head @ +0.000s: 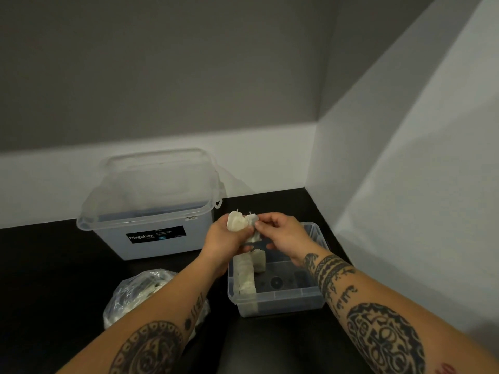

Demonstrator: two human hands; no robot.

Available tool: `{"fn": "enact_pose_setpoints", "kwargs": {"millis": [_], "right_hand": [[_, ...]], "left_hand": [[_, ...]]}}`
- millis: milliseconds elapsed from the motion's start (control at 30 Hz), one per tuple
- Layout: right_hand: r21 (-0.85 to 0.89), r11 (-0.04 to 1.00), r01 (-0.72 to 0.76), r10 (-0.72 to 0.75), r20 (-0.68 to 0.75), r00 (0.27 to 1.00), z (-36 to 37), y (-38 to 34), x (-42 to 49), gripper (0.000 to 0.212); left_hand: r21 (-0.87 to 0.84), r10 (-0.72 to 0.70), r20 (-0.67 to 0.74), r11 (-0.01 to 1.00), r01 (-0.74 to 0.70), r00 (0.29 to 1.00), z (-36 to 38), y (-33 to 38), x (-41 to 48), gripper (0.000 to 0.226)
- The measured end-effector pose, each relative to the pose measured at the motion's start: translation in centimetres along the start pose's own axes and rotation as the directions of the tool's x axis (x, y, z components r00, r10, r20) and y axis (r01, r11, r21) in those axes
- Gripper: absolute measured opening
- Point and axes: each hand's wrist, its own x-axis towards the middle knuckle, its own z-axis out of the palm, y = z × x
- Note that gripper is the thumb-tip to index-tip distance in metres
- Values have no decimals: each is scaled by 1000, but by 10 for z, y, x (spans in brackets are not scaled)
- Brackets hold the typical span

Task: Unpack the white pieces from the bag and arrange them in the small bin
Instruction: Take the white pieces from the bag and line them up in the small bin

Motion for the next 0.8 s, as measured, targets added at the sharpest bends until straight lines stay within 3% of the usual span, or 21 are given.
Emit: {"fn": "enact_pose_setpoints", "kwargs": {"millis": [233,467,567,700,800], "right_hand": [[2,1000,25,-24,-39,999,-3,3,0,11],[-35,999,24,-25,-32,999,-7,8,1,18],[-49,999,18,-20,-55,998,-8,12,2,11],[-158,986,-59,50,-57,997,-10,27,4,8],[-283,949,-140,127,-66,990,-7,43,9,7]], "left_hand": [[111,54,-20,993,-51,998,1,-1,0,28],[107,53,-31,993,-50,998,1,-2,1,22],[140,68,-99,989,-53,993,-3,-5,4,16],[394,195,-214,914,-98,957,-13,-8,6,17],[570,202,-207,820,-50,957,-21,-14,6,31]]}}
